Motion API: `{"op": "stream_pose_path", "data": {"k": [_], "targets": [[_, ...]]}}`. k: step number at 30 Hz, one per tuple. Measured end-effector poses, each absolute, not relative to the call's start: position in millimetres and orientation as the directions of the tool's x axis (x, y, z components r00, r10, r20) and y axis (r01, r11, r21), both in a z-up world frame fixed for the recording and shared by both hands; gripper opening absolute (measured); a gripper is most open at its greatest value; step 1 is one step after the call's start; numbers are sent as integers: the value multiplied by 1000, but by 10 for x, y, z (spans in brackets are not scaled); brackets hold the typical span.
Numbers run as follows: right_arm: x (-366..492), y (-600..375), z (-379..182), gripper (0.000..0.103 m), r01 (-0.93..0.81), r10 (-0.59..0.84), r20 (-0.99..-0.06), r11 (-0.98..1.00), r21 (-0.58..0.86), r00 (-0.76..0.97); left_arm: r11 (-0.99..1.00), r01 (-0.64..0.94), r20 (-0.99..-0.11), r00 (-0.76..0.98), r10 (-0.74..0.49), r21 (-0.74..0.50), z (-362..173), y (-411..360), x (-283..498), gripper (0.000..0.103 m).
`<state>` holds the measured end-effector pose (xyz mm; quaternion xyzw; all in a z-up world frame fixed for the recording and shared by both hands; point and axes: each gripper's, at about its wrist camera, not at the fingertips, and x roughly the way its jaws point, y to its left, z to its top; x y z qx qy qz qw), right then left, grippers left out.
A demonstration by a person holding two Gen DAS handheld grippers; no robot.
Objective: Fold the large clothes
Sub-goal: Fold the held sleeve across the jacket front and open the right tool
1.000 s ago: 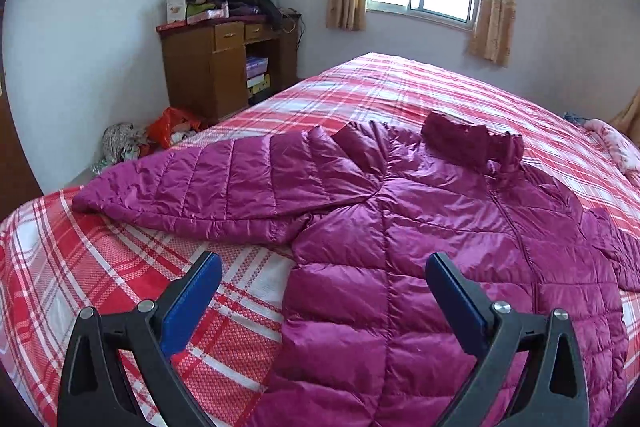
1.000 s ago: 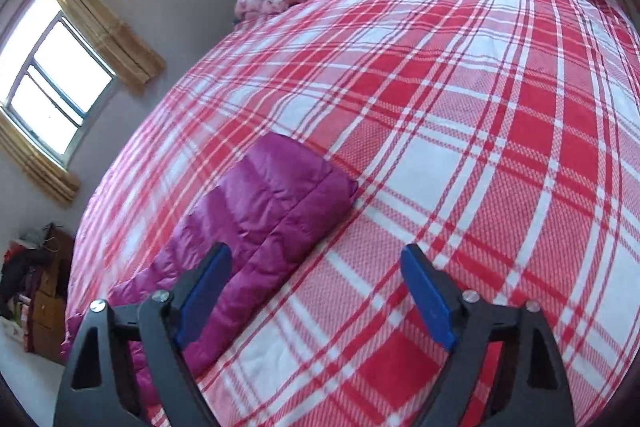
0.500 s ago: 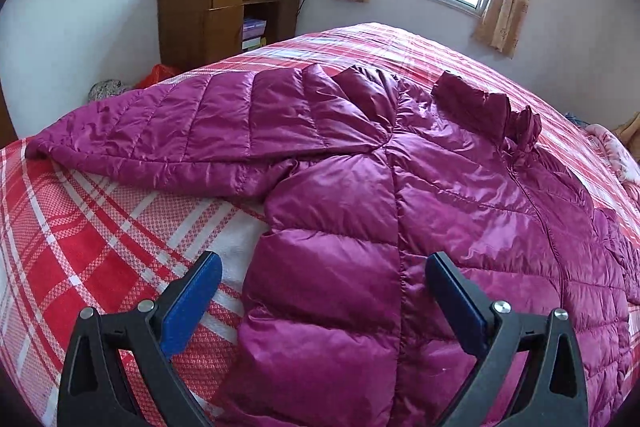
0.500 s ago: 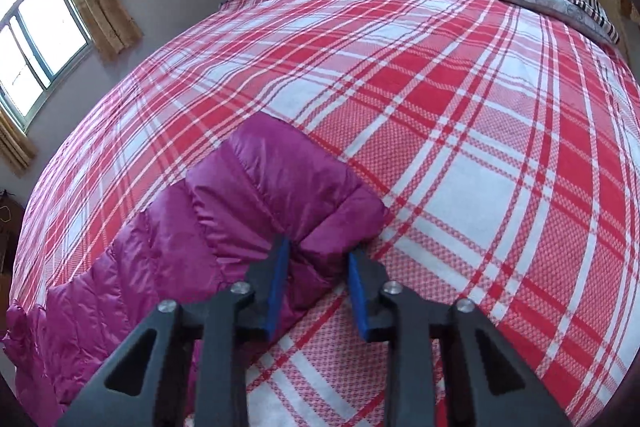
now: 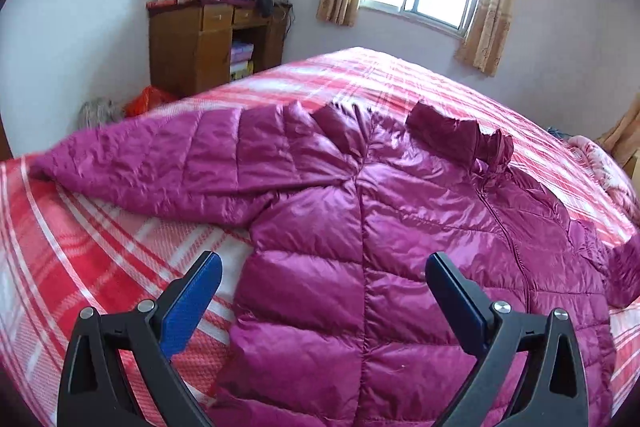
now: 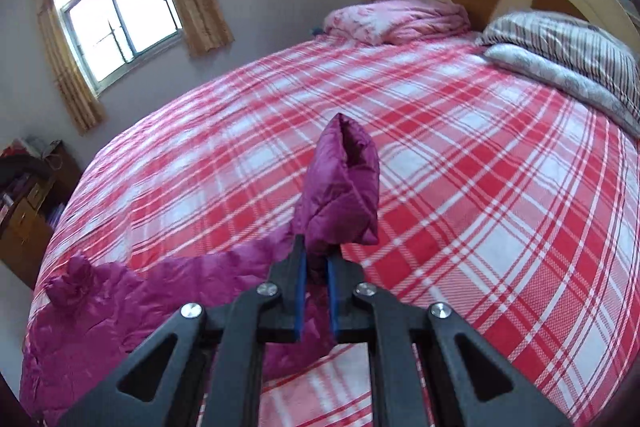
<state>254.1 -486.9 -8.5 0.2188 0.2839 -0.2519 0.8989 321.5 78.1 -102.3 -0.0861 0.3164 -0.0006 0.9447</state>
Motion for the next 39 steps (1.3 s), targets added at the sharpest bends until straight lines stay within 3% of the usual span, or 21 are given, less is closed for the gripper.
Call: {"op": "stream_pose_path", "data": {"k": [5, 10, 19, 29, 32, 34, 38, 39], "targets": [[2768, -3908, 281, 12, 379, -187, -562, 892, 247, 806, 992, -55, -520, 854, -11, -110, -860, 827, 3107, 102], [3066, -2906, 343, 12, 165, -13, -539, 958, 235, 842, 984, -115, -496, 868, 32, -138, -810, 1020, 3102, 102], [3659, -1513, -296, 11, -87, 201, -596, 973, 214, 777, 974, -186, -493, 864, 101, -127, -825, 1190, 3157, 102], [4010, -690, -912, 11, -205, 296, -674, 955, 214, 677, 977, -181, -506, 856, 102, -110, -853, 1170, 3199, 102], [4076, -613, -1054, 23, -236, 333, -698, 943, 236, 634, 977, -180, -517, 851, 97, -114, -865, 1171, 3223, 102], [4127, -610, -1148, 66, -269, 406, -715, 914, 304, 570, 978, -176, -523, 847, 92, -112, -872, 1166, 3248, 102], [4015, -878, -969, 68, -293, 503, -631, 862, 413, 591, 983, -162, -523, 847, 92, -90, -883, 1116, 3247, 102], [3954, -979, -883, 61, -288, 483, -616, 873, 393, 622, 984, -156, -523, 848, 90, -84, -884, 1100, 3245, 102]]}}
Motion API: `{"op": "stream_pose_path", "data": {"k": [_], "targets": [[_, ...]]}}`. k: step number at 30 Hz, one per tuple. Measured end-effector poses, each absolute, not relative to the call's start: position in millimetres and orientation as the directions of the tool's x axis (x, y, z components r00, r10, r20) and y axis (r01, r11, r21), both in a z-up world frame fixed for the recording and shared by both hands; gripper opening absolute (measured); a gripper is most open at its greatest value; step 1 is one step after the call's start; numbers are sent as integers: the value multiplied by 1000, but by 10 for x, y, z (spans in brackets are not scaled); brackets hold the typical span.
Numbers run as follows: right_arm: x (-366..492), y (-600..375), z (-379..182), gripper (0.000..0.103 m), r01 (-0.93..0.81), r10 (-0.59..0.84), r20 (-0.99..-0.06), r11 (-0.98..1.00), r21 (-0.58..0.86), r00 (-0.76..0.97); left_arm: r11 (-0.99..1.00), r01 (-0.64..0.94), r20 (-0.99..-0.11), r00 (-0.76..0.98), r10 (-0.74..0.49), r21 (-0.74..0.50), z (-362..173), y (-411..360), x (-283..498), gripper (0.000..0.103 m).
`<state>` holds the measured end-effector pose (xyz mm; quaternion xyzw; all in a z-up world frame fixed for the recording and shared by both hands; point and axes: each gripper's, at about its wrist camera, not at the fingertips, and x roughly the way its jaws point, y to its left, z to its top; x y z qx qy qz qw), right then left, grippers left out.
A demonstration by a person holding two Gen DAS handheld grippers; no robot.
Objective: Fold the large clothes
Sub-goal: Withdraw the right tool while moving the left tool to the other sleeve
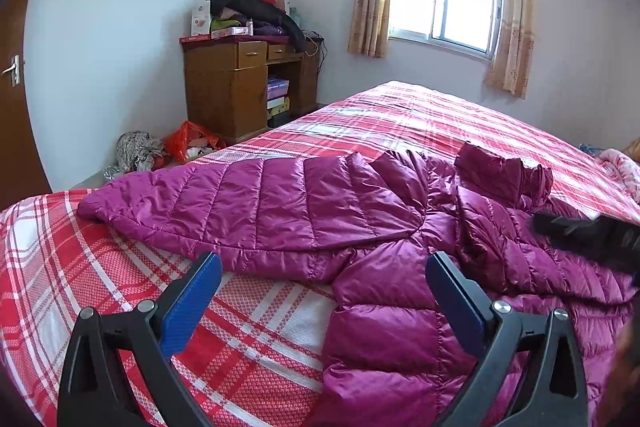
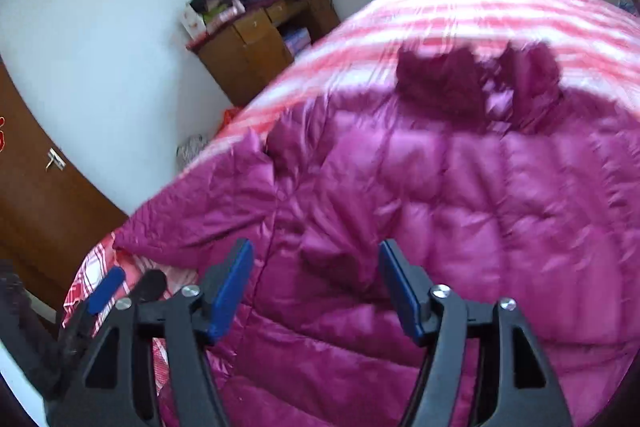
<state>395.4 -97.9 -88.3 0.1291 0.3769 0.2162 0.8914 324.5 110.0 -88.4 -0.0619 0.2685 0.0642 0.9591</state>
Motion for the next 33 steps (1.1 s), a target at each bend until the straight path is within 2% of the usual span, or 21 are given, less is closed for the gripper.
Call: {"op": "stream_pose_path", "data": {"k": [1, 3, 8, 11, 12, 15, 20, 23, 27, 32, 33], "targets": [[3903, -1136, -790, 50, -271, 449, -606, 890, 366, 656, 985, -151, -523, 848, 87, -80, -887, 1084, 3244, 102], [3825, -1488, -656, 38, -212, 383, -594, 917, 339, 707, 988, -136, -522, 850, 75, -79, -889, 1057, 3239, 102], [3701, -2707, -596, 35, 92, 151, -599, 930, 356, 786, 988, -118, -520, 853, 51, -95, -880, 989, 3212, 102], [3774, -3130, -841, 34, 197, 121, -652, 898, 393, 749, 994, -74, -541, 841, 19, -80, -817, 853, 3216, 102], [3801, -3211, -946, 30, 215, 120, -678, 896, 388, 725, 996, -64, -542, 840, 19, -64, -780, 794, 3216, 102], [3800, -3277, -1235, 30, 219, 158, -712, 887, 407, 684, 999, -34, -526, 850, 25, -7, -635, 583, 3254, 102], [3735, -3218, -1250, 34, 179, 121, -703, 924, 338, 701, 999, -22, -508, 861, 36, 33, -448, 239, 3541, 102], [3810, -3152, -1153, 35, 155, 101, -721, 947, 281, 685, 997, -74, -542, 837, 80, 32, -506, 84, 3840, 102], [3782, -3126, -928, 35, 136, 130, -644, 929, 345, 754, 986, -150, -593, 788, 163, 72, -775, -63, 4120, 102], [3972, -2878, -1151, 35, 92, 159, -705, 948, 305, 691, 973, -184, -671, 705, 230, 140, -1162, -102, 4269, 102], [3990, -2834, -1240, 38, 89, 152, -717, 954, 286, 680, 972, -186, -688, 688, 231, 141, -1204, -88, 4298, 102]]}}
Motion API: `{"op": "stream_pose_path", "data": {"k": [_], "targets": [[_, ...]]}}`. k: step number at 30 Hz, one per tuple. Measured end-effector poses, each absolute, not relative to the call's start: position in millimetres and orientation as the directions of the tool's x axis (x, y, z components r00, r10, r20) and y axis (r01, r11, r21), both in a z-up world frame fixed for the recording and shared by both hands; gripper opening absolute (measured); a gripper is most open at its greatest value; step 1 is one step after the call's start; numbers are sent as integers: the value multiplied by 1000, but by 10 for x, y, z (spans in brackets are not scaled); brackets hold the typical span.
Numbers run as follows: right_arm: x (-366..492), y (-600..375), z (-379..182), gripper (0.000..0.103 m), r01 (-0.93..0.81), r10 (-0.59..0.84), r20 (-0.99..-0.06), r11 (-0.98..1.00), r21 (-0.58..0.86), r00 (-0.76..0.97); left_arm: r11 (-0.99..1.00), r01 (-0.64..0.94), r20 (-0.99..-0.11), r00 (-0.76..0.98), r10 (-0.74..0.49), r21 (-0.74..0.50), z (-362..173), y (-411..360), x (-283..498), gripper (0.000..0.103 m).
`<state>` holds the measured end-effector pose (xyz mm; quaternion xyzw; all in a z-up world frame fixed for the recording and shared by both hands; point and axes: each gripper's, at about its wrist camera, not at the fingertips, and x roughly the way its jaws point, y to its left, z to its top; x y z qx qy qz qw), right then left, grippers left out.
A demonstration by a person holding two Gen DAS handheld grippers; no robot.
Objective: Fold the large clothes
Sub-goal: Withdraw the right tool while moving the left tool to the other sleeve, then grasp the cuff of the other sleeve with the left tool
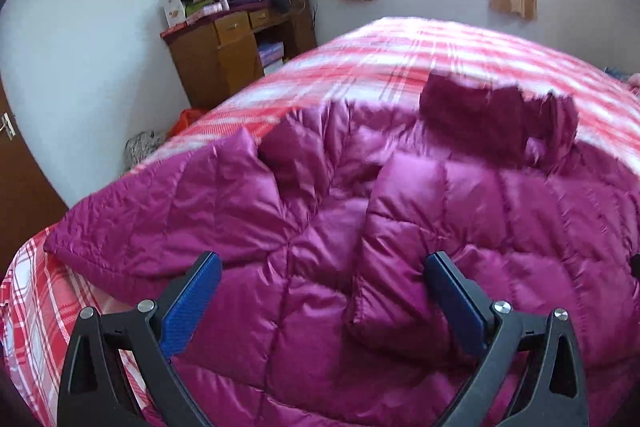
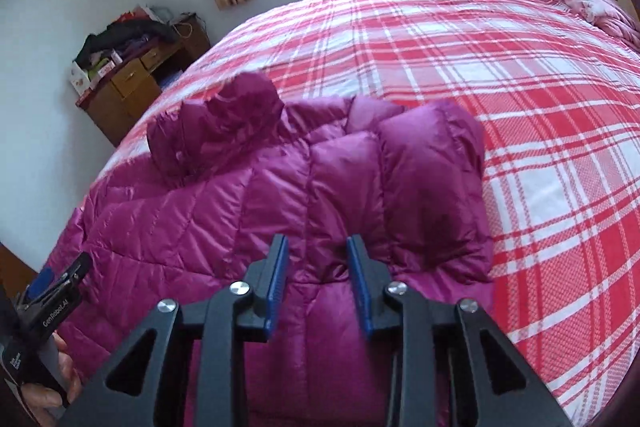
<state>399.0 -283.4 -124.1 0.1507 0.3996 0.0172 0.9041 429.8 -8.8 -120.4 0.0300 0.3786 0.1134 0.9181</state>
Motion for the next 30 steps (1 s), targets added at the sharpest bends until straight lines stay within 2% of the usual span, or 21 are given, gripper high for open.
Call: {"op": "stream_pose_path", "data": {"k": [2, 4, 8, 13, 17, 20, 23, 27, 30], "targets": [[3974, -2762, -1285, 43, 81, 129, -715, 964, 252, 687, 974, -187, -718, 661, 221, 128, -1267, -52, 4354, 102], [3995, -2686, -1279, 62, 49, 137, -714, 971, 234, 687, 976, -181, -732, 647, 213, 123, -1311, -47, 4384, 102], [4021, -2538, -1289, 74, 16, 105, -723, 987, 159, 683, 978, -188, -712, 673, 198, 94, -1235, -7, 4312, 102], [4001, -2560, -1299, 74, 19, 106, -714, 986, 165, 692, 943, -313, -618, 766, 179, -114, -778, 631, 3939, 102], [3988, -2561, -1293, 74, 20, 112, -710, 984, 176, 695, 860, -471, -569, 769, 291, -196, -568, 1411, 3735, 102], [3988, -2557, -1294, 74, 21, 109, -711, 985, 172, 695, 778, -602, -607, 691, 394, -180, -614, 2024, 3714, 102], [3982, -2563, -1295, 74, 21, 111, -709, 984, 175, 696, 677, -709, -656, 610, 446, -199, -749, 2558, 3667, 102], [3981, -2562, -1294, 74, 21, 112, -708, 984, 176, 697, 568, -763, -682, 594, 427, -310, -897, 3057, 3582, 102], [3984, -2562, -1297, 74, 22, 111, -709, 984, 175, 696, 577, -755, -668, 606, 431, -312, -931, 3141, 3668, 102]]}}
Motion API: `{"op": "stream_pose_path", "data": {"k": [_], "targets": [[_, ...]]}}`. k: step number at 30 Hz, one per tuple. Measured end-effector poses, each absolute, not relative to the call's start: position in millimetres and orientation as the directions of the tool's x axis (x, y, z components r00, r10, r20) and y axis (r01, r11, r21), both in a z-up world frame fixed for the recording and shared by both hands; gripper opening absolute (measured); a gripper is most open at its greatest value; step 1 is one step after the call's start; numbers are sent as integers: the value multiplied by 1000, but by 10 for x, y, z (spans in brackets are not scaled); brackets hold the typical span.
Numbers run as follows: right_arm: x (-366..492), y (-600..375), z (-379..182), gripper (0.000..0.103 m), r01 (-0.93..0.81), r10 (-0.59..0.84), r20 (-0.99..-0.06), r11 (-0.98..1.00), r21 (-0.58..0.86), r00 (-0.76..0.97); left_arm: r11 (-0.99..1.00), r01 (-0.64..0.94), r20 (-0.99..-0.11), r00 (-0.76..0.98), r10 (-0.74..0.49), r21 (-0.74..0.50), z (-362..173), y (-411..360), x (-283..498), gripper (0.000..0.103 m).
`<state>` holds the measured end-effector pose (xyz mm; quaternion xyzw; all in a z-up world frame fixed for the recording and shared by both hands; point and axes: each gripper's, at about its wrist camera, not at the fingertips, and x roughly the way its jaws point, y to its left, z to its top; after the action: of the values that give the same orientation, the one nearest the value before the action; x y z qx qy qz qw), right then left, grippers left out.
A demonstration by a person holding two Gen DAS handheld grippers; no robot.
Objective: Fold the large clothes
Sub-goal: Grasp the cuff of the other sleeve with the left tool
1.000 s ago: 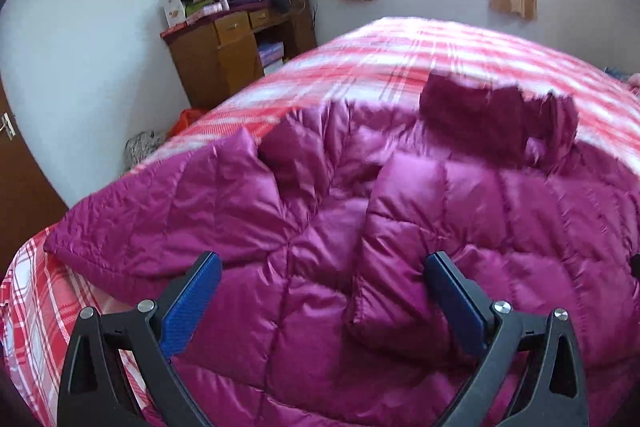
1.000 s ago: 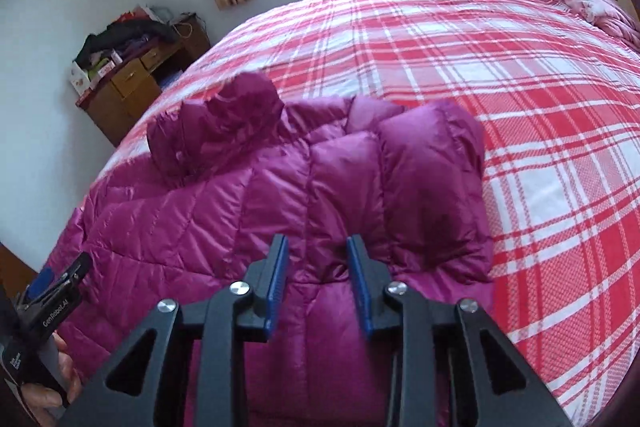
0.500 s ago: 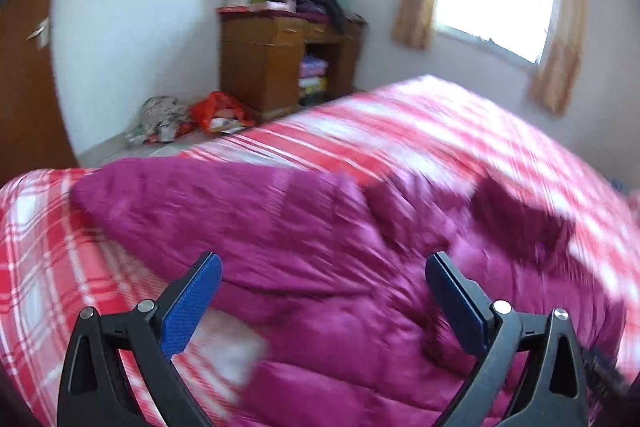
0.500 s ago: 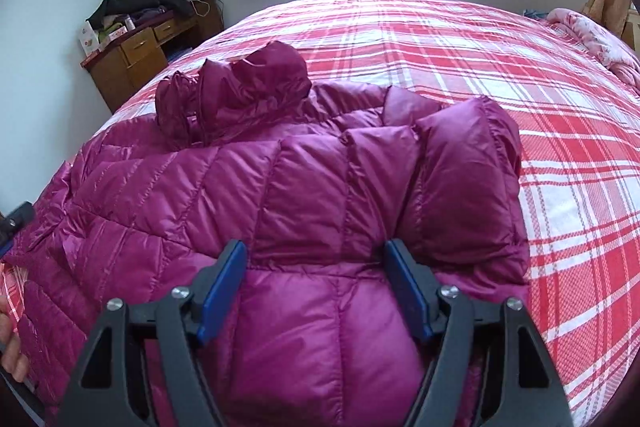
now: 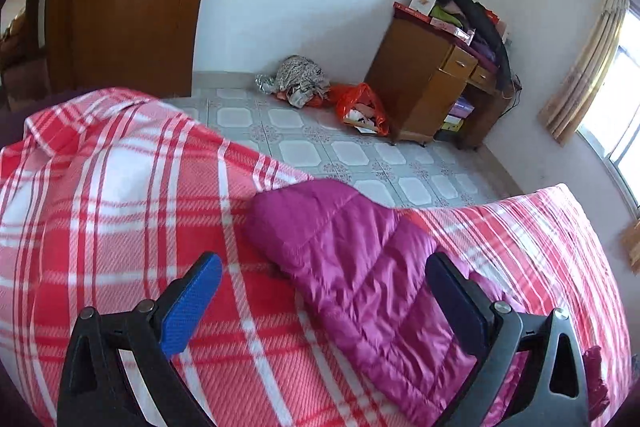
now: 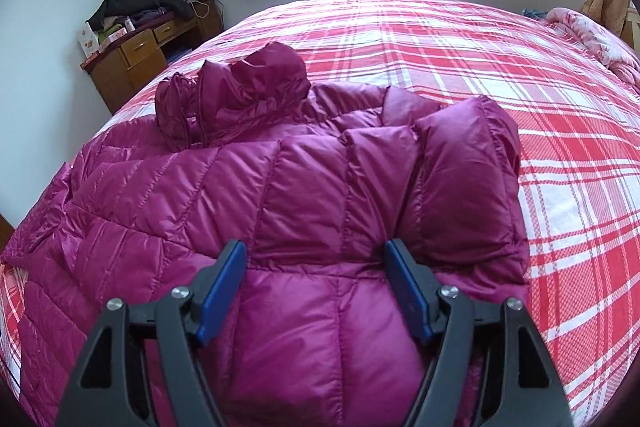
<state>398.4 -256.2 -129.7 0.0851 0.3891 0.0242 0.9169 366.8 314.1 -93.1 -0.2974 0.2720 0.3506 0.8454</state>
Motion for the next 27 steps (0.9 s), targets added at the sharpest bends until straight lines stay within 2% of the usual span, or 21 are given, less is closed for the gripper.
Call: {"op": "stream_pose_path", "data": {"k": [2, 3, 5, 7, 8, 11, 12, 13, 16, 20, 27], "targets": [[3985, -2562, -1296, 74, 21, 111, -709, 984, 175, 696, 583, -752, -676, 604, 422, -308, -970, 3176, 3746, 101], [3988, -2565, -1297, 74, 22, 111, -709, 984, 176, 696, 578, -749, -682, 608, 406, -324, -997, 3193, 3761, 98], [3989, -2564, -1298, 74, 21, 111, -710, 984, 175, 696, 565, -749, -705, 604, 371, -345, -1055, 3217, 3800, 83], [3988, -2565, -1297, 74, 21, 111, -710, 984, 175, 696, 555, -763, -737, 577, 351, -333, -1137, 3246, 3847, 63], [3987, -2563, -1296, 74, 20, 112, -709, 984, 175, 696, 557, -762, -740, 575, 349, -329, -1155, 3257, 3854, 59], [3988, -2569, -1298, 74, 20, 113, -709, 984, 176, 696, 580, -749, -745, 578, 335, -321, -1232, 3255, 3895, 36], [3988, -2570, -1299, 74, 20, 114, -709, 984, 177, 696, 587, -732, -741, 597, 307, -347, -1268, 3272, 3908, 19], [3988, -2570, -1298, 74, 20, 114, -709, 984, 178, 696, 585, -715, -736, 618, 275, -382, -1312, 3295, 3905, 10], [3988, -2567, -1298, 74, 20, 113, -709, 984, 176, 696, 576, -706, -730, 634, 256, -412, -1372, 3330, 3897, 5], [3986, -2569, -1298, 74, 19, 114, -709, 984, 176, 696, 618, -694, -701, 645, 305, -370, -1228, 3216, 3892, 2], [3986, -2580, -1299, 74, 19, 119, -707, 983, 183, 697, 776, -555, -543, 768, 339, -299, -643, 2639, 3905, 2]]}}
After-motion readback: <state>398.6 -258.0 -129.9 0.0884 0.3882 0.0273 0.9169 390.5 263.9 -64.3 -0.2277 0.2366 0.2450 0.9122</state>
